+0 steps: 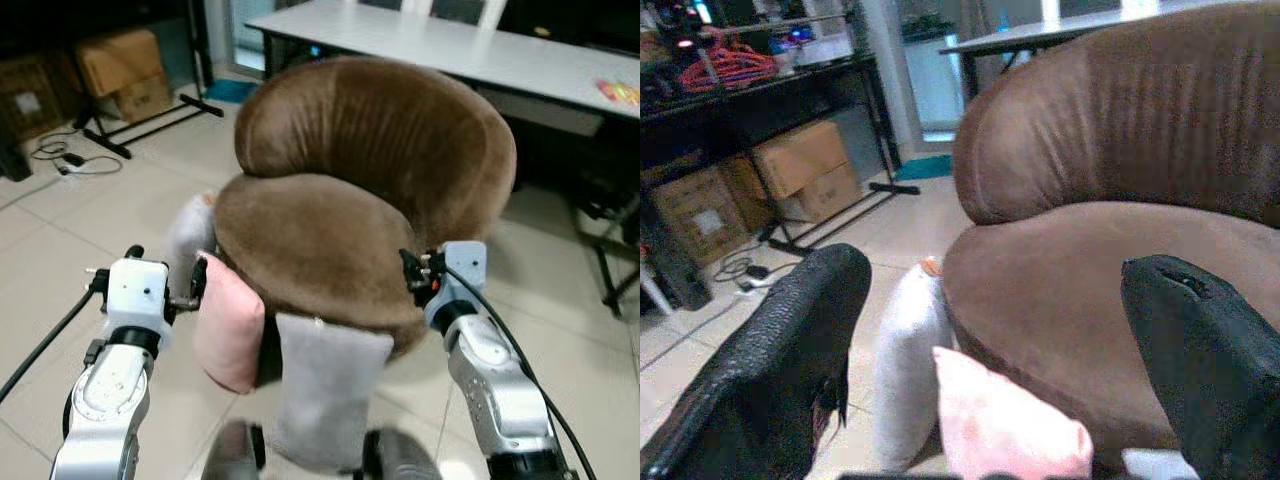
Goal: Move the pillow to the sofa from floor
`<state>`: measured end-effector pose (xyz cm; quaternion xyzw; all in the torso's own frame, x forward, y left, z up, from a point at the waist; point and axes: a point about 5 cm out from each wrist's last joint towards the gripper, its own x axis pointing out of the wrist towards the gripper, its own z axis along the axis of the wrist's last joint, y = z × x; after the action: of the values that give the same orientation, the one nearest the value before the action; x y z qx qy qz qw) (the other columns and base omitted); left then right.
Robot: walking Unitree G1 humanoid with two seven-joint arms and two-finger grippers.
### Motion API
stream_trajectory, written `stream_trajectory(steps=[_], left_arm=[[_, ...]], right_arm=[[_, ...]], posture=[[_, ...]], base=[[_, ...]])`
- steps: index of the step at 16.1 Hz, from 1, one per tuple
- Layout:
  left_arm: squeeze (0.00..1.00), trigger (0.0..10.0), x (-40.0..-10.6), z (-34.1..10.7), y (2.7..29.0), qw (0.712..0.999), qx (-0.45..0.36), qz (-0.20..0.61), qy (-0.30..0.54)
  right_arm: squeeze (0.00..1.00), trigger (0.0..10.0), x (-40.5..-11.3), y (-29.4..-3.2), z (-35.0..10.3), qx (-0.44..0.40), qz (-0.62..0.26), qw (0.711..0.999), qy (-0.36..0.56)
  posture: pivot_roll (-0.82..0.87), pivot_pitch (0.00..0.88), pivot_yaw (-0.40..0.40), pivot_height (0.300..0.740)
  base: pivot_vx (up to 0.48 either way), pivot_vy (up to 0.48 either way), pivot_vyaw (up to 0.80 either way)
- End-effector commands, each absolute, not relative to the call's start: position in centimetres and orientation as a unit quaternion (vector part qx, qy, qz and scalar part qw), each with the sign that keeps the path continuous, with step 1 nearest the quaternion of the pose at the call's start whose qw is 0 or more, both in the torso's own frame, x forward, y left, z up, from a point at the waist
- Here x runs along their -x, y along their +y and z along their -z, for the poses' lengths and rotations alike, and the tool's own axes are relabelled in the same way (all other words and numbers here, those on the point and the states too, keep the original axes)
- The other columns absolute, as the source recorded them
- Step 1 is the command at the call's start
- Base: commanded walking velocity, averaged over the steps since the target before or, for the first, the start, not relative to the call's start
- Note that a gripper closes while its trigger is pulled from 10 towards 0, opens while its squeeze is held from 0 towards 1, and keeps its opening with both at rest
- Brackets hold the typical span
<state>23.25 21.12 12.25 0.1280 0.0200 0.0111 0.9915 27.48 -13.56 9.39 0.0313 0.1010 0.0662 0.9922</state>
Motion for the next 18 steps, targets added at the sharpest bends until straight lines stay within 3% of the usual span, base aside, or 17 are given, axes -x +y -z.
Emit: stream_trajectory(steps=[1,18], left_arm=[[0.00,10.0,-23.18,-12.08,20.84,0.992,-0.123,-0.006,0.020],[0.00,10.0,-23.23,-12.06,20.85,0.993,-0.118,0.003,0.021]], right_arm=[[0.00,10.0,-27.57,-13.92,-9.69,-0.024,-0.062,0.993,0.096],[0.00,10.0,-27.77,-14.25,-9.19,-0.012,-0.035,0.993,0.114]], posture=[[-0.01,0.000,-0.047,0.620],[0.00,0.000,-0.044,0.620]], base=[[0.000,0.000,0.00],[0.234,0.000,0.00]])
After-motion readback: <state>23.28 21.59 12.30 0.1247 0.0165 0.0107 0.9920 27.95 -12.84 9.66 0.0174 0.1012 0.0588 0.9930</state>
